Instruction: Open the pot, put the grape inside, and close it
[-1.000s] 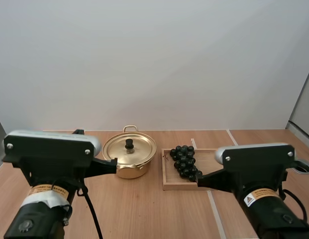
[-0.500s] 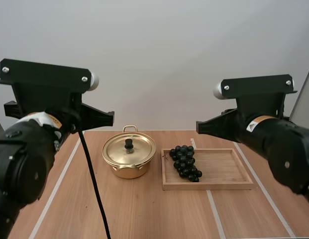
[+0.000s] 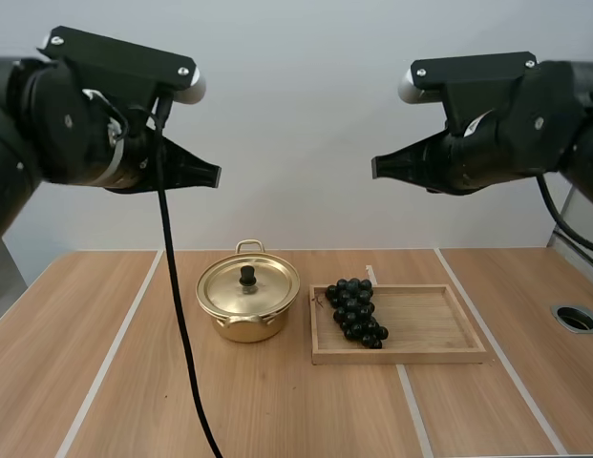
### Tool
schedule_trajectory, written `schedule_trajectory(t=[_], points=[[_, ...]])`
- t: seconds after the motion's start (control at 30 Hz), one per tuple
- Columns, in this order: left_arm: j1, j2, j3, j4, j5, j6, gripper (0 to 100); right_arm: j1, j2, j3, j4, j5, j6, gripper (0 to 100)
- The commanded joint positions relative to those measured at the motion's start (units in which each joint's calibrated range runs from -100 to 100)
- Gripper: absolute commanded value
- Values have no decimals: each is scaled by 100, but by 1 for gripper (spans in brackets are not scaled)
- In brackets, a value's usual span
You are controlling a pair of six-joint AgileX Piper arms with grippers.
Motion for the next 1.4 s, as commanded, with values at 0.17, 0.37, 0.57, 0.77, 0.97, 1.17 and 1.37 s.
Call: schedule_trajectory(t=[0.17,0.37,0.57,0.77,0.97,1.17,1.37], points=[[-10,997,-663,-1569,1334,1709,0,-19,887,-990,-26,1444,-109,0],[-10,1716,-961,-1684,2034,2067,0,-19,1447,-1331,37,1964,-667,0],[-10,2451,-1258,-1742,2493,2319,0,-19,1815,-1333,163,2156,-1067,0],[-85,3071,-1367,-1660,2567,2457,0,-19,2042,-1333,464,2215,-1554,0],[-501,3574,-1367,-1166,2822,2498,0,109,2088,-1333,863,2215,-2146,0],[-544,3649,-1367,-1198,2728,2498,0,120,2088,-1333,950,2215,-2193,0],[-544,3649,-1367,-1209,2384,2498,0,120,2088,-1333,1140,2215,-2184,0]])
